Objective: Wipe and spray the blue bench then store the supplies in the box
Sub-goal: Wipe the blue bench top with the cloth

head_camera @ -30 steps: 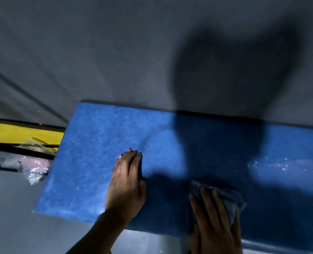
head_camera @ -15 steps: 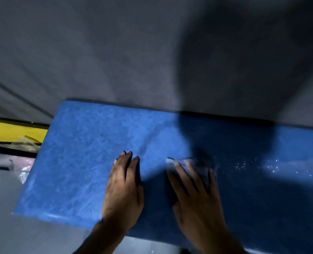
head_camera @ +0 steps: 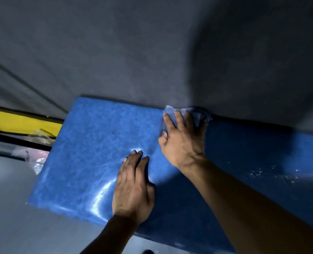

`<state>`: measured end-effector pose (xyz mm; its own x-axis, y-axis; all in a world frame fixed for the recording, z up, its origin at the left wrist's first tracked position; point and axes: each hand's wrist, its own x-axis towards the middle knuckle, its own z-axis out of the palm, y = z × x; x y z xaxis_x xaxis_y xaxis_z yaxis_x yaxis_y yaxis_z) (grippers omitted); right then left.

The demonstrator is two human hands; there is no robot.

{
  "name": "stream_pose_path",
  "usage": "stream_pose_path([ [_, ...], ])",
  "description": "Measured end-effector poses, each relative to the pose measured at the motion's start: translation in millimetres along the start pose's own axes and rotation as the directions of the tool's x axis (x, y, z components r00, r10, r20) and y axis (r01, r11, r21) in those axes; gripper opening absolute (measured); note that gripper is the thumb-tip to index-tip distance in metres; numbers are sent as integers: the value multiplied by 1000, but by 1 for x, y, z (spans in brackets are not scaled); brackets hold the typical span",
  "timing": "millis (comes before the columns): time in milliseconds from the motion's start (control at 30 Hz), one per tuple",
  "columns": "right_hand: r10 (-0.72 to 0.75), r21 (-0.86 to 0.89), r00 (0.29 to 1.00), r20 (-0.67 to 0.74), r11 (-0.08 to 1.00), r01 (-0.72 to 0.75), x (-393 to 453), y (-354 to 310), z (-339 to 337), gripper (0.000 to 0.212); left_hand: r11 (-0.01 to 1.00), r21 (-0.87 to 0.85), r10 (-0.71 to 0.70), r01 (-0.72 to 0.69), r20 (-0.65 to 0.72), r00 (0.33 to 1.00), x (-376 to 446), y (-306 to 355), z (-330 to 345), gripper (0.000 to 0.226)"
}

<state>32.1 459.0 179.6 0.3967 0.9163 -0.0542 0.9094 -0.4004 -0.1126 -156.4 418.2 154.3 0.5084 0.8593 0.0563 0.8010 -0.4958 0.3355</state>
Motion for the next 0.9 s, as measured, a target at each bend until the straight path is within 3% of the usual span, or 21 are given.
stream_pose_path([
  [133,164,-22,986,-4,986,-164,-32,23,-2,71,1000,-23,-8,8,8,1000,-1,3,-3,62],
  [400,259,-27,966,-24,965,-260,-161,67,-7,67,990,-133,-44,45,11,999,-6,7,-8,61],
  [500,216,-23,969,-117,975,-220,-210,77,-2,58,988,-152,15,-13,8,1000,-12,22,-10,57],
  [633,54,-118,976,-212,990,-80,-246,97,9,56,954,-252,197,-163,119,973,-23,69,-2,75],
  [800,-62,-237,985,-160,971,23,-239,109,19,66,940,-269,254,-209,143,957,-29,115,26,67],
  [900,-132,-232,990,-56,966,115,-216,115,14,68,954,-205,248,-219,129,960,-31,118,33,62],
])
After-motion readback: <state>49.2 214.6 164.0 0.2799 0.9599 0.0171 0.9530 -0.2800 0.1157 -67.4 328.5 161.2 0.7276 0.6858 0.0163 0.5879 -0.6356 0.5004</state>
